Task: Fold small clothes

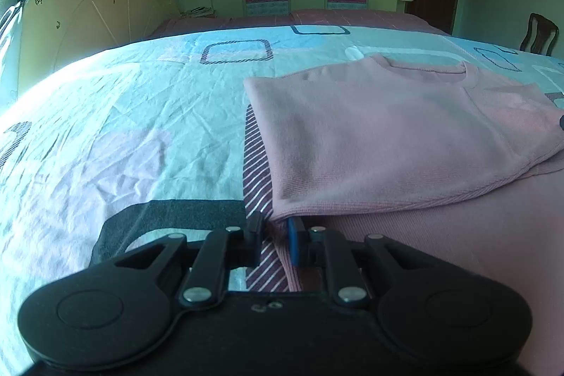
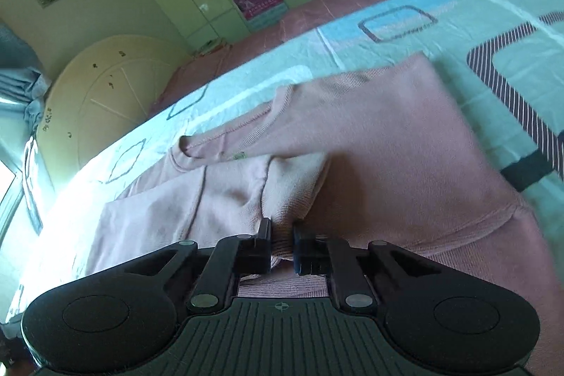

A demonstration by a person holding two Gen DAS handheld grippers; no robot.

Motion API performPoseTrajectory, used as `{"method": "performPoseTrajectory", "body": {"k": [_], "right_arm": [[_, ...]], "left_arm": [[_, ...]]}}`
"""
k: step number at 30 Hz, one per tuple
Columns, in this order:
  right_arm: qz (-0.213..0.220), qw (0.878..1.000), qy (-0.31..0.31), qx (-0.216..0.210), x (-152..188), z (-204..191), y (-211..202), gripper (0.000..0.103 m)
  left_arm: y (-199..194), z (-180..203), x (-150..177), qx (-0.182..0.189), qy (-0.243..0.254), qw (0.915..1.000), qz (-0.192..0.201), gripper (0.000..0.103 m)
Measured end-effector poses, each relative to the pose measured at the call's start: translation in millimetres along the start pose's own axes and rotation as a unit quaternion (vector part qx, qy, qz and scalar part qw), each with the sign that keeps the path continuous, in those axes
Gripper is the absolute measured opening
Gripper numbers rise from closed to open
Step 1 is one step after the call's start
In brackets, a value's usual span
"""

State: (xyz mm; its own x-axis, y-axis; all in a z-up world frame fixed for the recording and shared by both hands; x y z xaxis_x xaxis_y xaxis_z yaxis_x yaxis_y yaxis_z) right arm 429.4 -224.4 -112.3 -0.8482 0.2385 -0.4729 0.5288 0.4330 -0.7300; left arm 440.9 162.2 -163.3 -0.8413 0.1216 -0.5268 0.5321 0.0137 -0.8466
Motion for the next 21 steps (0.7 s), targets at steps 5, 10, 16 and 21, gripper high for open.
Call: {"method": "performPoseTrajectory", "body": {"k": [5,10,16,21], "right_arm": [[-0.044,0.995,-0.055,0.073,12,4,20,0.011],[0.002,0.995,-0.038,0.097,12,6,6,0.041],[0.0,0.988,-0.146,0.055,24,-48,1,0.041],[-0.047,0.981,-0.185,0.043,40,-78,43,0.04]], "left_arm": [[1,1,0,-0.004,0.002,1.0,0.0,0.014],[-6,-1,0,-0.015,0.005,0.9999,-0.005,0.035],[-50,12,4,-0.006,0.011,0.998,0.062,0.039],[-18,48,-7,0.028,0.033,0.9984,0.037,0.041]]}}
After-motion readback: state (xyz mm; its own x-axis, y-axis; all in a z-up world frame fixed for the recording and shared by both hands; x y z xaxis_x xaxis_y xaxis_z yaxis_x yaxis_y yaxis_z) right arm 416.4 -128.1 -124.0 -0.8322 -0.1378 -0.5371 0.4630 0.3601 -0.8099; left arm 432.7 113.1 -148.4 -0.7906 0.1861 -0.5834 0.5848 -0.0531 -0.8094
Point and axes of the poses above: each gripper's, at about its wrist camera, not at the fingertips, and y roughly the way its jaws point, z to its right, x to its underside, the point moved 2 cm from there along y, roughly the way its jaws point, and after that the axes turned 13 degrees about -z, right-handed, at the moved point
